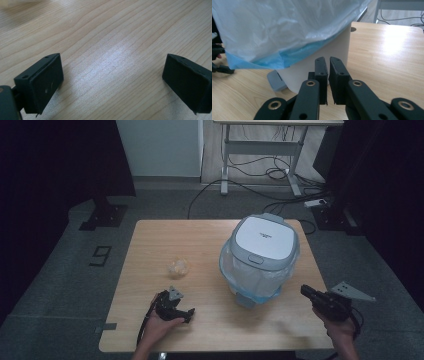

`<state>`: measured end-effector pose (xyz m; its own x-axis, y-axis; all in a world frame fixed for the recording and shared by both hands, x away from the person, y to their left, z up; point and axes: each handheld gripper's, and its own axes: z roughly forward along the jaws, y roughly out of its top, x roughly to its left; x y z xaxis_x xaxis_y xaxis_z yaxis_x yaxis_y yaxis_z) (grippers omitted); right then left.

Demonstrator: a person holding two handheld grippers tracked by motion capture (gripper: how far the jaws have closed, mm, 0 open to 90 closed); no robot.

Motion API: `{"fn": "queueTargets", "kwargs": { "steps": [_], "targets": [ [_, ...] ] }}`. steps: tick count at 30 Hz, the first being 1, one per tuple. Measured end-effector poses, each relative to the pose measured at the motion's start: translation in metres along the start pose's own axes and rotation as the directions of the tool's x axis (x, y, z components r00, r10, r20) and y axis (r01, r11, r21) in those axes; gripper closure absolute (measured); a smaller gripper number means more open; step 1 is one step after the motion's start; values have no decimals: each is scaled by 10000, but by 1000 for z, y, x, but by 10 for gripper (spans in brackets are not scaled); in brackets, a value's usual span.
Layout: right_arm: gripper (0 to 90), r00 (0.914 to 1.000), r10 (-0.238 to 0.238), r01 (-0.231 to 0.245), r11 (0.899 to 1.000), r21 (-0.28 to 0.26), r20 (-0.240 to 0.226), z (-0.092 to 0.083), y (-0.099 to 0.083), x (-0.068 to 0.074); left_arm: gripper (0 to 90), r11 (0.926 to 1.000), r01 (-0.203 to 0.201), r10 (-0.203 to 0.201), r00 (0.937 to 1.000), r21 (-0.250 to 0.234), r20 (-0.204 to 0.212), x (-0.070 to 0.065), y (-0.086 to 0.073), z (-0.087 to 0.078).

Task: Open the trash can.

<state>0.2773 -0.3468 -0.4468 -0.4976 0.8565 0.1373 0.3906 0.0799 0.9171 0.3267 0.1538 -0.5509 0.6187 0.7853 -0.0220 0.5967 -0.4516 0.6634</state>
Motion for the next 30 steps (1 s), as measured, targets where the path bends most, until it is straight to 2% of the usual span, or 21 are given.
{"fn": "queueTargets", "kwargs": {
  "steps": [3,7,8,18,24,30],
  "targets": [
    [870,10000,-15,14,9999,-149,-67,-2,6,0,31,10000,-1,1,10000,2,1,0,0,0],
    [888,9991,-165,151,9992,-369,-388,-4,19,4,31,10000,3,-3,10000,0,2,0,0,0],
    [892,9972,-291,256,9983,-517,-682,-5,25,6,31,10000,4,-4,10000,-2,1,0,0,0],
    [891,9858,-742,606,9938,-933,-1503,-3,55,19,31,10000,9,-9,10000,0,-1,0,0,0],
    [885,9786,-914,724,9916,-1072,-1843,-3,70,27,34,10000,25,-25,10000,-13,-10,0,0,0],
    [886,9751,-1034,840,9910,-1046,-1962,-1,80,33,34,10000,30,-30,10000,-20,-13,0,0,0]
  ]
}}
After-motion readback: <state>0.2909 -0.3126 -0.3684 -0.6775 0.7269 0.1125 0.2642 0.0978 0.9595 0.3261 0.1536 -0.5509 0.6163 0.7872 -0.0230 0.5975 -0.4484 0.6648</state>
